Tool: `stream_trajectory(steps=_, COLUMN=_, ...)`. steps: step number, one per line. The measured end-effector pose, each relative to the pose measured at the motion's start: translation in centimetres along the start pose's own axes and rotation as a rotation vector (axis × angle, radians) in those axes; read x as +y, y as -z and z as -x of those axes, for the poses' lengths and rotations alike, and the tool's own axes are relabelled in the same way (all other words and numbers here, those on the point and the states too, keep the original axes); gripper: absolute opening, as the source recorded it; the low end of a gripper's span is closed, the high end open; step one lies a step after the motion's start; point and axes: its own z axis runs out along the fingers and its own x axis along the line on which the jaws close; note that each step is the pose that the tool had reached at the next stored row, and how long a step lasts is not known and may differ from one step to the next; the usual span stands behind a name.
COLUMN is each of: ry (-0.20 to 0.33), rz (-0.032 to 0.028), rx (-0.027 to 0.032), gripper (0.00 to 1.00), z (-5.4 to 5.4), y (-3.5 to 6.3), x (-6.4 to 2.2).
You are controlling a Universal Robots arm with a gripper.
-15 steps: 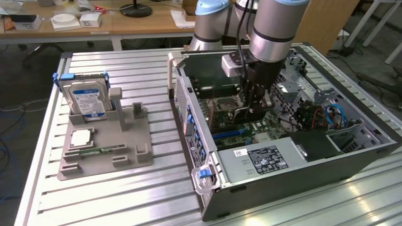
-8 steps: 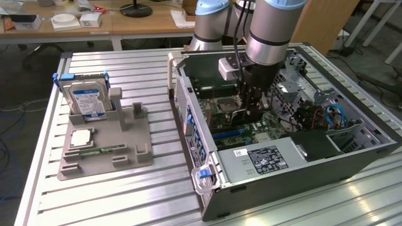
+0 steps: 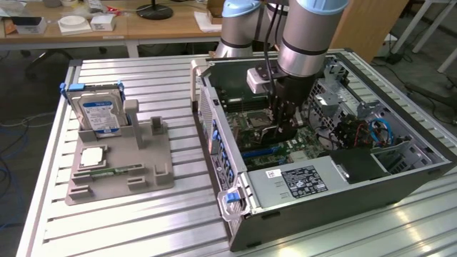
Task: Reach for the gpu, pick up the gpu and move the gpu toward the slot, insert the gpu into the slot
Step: 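Insert the gpu into the slot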
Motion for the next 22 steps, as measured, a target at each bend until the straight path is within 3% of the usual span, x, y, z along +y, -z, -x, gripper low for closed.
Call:
stream_trajectory(steps=11, ry=-0.032, rz=0.0005, rx=0.0018, gripper=0.26, z=-0.10, y=-0.32, x=0.30)
stream_trajectory(steps=16, ry=-0.032, rz=0.0005, rx=0.0019, gripper=0.26, z=-0.63, y=-0.34, x=0.34)
stream_trajectory(steps=22, ry=-0.034, rz=0.0004, rx=0.0020, gripper=0.26, z=-0.64, y=-0.38, x=0.93)
